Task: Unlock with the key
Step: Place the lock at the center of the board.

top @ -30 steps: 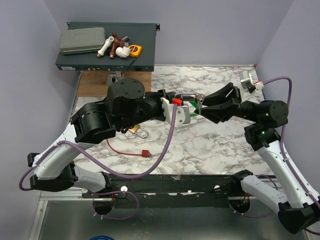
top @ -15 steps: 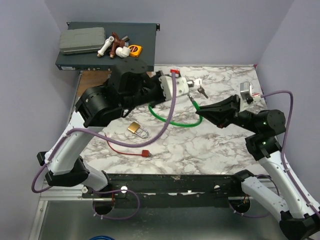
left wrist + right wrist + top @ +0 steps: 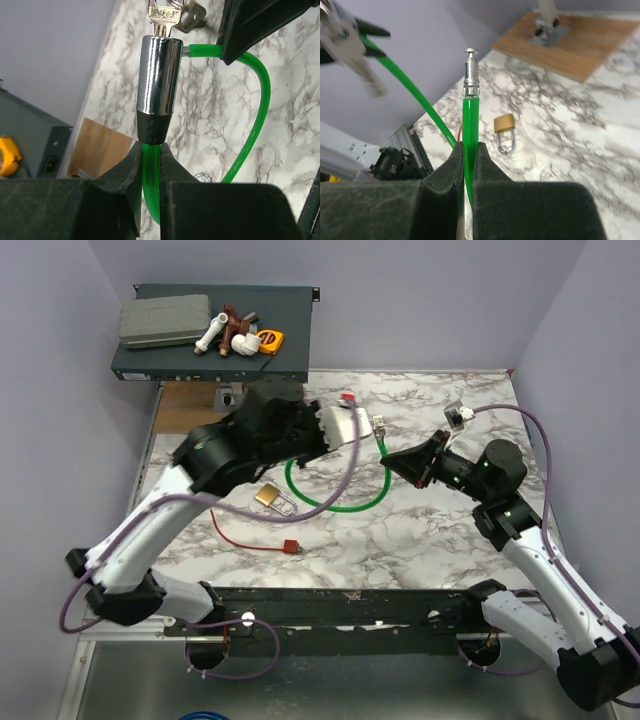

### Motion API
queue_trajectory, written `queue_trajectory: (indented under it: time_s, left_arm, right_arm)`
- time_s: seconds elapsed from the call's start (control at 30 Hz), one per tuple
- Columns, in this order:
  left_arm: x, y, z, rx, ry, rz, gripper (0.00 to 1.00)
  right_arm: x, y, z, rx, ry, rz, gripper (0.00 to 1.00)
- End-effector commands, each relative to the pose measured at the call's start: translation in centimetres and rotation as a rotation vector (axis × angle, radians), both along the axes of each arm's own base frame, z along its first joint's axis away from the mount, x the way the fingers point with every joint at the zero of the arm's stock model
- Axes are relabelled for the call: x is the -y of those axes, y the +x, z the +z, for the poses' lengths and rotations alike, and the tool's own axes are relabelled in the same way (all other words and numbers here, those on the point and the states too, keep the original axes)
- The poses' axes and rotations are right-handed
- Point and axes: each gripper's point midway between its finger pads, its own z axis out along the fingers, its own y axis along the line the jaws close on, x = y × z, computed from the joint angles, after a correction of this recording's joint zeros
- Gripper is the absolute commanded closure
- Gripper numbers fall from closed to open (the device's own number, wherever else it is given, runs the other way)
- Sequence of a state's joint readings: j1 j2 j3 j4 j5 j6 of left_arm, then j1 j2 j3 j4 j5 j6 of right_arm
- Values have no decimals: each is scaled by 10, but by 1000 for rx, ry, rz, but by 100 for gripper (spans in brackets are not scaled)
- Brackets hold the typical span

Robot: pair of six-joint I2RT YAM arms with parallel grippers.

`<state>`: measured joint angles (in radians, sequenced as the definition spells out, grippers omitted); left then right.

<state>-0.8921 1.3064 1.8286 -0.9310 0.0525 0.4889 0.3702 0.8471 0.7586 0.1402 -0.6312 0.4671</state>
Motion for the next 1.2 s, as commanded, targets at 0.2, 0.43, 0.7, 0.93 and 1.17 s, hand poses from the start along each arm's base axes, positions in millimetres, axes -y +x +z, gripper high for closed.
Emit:
queue_trajectory:
  time_s: [0.2, 0.43, 0.7, 0.93, 1.17]
  left_arm:
    - [59, 86, -143, -217, 312, 60, 100]
    - [69, 143, -200, -353, 350, 155, 100]
    - [65, 166, -267, -487, 406, 220, 100]
    - [63, 169, -301, -572, 435, 231, 88]
    - [55, 150, -313, -742, 425, 198, 61]
  right_arm:
    - [44, 38, -88, -377, -98, -396, 99]
    - [55, 44, -131, -482, -178, -475, 99]
    - [52, 55, -178, -617, -264, -493, 99]
    - [57, 61, -196, -644, -320, -520, 98]
    - [59, 60, -211, -700, -406, -511, 74]
